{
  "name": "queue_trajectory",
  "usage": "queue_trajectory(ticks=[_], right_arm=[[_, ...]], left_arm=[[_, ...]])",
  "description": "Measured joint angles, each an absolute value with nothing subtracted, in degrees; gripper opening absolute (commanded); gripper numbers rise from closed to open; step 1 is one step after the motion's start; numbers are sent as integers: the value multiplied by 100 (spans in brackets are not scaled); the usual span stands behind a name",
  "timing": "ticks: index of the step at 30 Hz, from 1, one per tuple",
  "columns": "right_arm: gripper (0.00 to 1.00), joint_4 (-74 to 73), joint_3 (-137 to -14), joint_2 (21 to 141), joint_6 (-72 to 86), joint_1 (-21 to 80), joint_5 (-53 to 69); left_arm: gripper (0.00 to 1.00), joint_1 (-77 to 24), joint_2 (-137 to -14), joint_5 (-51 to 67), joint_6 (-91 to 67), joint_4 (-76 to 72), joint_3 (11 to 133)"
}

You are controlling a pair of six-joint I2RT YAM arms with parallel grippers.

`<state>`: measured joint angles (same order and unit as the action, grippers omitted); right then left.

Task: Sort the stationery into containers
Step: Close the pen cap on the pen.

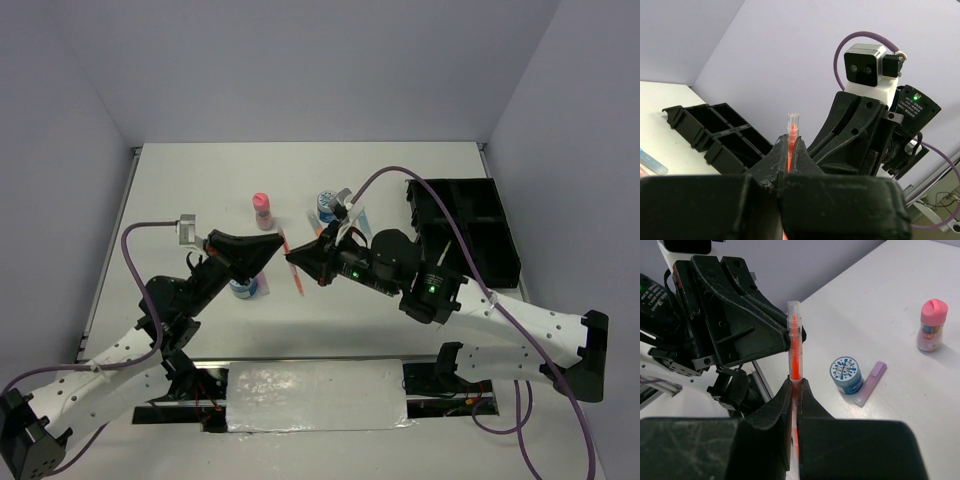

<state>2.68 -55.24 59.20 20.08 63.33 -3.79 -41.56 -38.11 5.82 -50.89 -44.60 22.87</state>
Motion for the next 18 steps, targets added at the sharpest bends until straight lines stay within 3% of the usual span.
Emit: queue_trajectory(ticks=[18], right_arm=[[0,-342,-6045,6145,2270,6331,-434]], left_arm=[[0,-4335,-3817,228,-4928,-4772,2171]])
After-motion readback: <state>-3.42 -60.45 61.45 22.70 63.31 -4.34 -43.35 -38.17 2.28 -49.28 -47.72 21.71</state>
